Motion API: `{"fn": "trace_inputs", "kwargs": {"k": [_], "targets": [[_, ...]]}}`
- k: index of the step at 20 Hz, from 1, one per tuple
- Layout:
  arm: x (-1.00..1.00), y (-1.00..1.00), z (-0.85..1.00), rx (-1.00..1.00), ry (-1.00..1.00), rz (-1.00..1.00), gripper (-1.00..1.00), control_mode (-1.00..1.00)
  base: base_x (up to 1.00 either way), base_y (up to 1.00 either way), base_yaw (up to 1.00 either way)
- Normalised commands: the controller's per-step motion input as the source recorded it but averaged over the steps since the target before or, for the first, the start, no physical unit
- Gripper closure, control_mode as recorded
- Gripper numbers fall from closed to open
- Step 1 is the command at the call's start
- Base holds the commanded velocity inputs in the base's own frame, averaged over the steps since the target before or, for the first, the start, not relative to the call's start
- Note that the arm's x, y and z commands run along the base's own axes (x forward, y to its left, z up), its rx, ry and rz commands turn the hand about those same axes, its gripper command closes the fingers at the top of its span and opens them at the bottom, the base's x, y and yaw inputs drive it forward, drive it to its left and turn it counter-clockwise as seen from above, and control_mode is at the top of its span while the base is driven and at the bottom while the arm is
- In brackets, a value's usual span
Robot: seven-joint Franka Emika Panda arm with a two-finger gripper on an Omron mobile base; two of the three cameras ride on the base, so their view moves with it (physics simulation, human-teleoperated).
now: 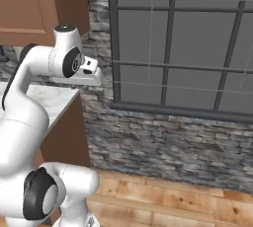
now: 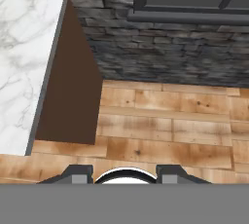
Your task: Open the dishwasher door and pull out the top rack.
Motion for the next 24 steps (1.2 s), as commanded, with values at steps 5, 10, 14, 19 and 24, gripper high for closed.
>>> {"fn": "trace_inputs", "kwargs": {"k": [5,10,14,19,24], "targets": [[0.0,0.0,0.0,0.0,0.0,0.0,-1.0,1.0,-0.01,0.0,0.0],[0.0,0.0,0.0,0.0,0.0,0.0,-1.0,1.0,-0.45,-0.11,0.24],[0.0,0.0,0.0,0.0,0.0,0.0,-1.0,1.0,-0.49,-0.17,0.47],[0.0,0.0,0.0,0.0,0.0,0.0,-1.0,1.0,-0.34,-0.29,0.64],[0.0,0.0,0.0,0.0,0.0,0.0,-1.0,1.0,-0.06,-0.29,0.67]]}}
